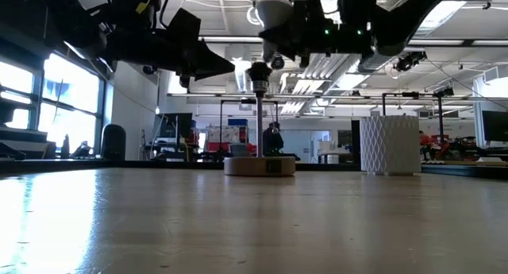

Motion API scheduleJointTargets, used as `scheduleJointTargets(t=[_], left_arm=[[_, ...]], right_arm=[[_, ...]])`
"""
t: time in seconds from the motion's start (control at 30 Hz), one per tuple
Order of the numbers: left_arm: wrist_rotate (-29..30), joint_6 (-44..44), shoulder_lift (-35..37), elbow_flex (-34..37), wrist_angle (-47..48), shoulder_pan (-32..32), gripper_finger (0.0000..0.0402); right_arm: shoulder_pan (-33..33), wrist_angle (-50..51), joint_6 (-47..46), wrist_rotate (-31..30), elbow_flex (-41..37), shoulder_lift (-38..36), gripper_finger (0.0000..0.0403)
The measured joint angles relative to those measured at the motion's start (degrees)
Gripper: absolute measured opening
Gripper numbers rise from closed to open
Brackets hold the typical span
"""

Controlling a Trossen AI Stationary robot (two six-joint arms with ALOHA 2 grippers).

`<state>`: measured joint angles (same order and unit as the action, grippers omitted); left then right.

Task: Screw lightbulb
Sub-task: Insert the lightbulb into the lamp

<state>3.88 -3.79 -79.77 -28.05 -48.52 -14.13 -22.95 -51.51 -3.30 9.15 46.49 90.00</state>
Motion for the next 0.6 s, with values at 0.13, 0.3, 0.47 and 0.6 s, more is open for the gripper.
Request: scheduleJointTargets(t=[0.13,0.3,0.47,0.6], left_arm=[[0.09,0.0,0.0,0.0,-1.41,-0.04,0.0],[0.09,-0.02,0.0,0.0,-1.53,-0.06,0.0],[0.06,-0.02,0.0,0.0,-1.61,-0.09,0.0],[0.06,-0.04,0.0,0.0,-1.6,-0.09,0.0]], right_arm=[[0.41,2.91,1.48,0.21,2.4,0.0,0.014],[0.63,4.81,2.04,0.5,3.62,0.02,0.014],[0.85,4.82,0.22,2.08,3.62,1.01,0.014],[1.48,4.11,-0.65,1.7,3.62,3.07,0.014]])
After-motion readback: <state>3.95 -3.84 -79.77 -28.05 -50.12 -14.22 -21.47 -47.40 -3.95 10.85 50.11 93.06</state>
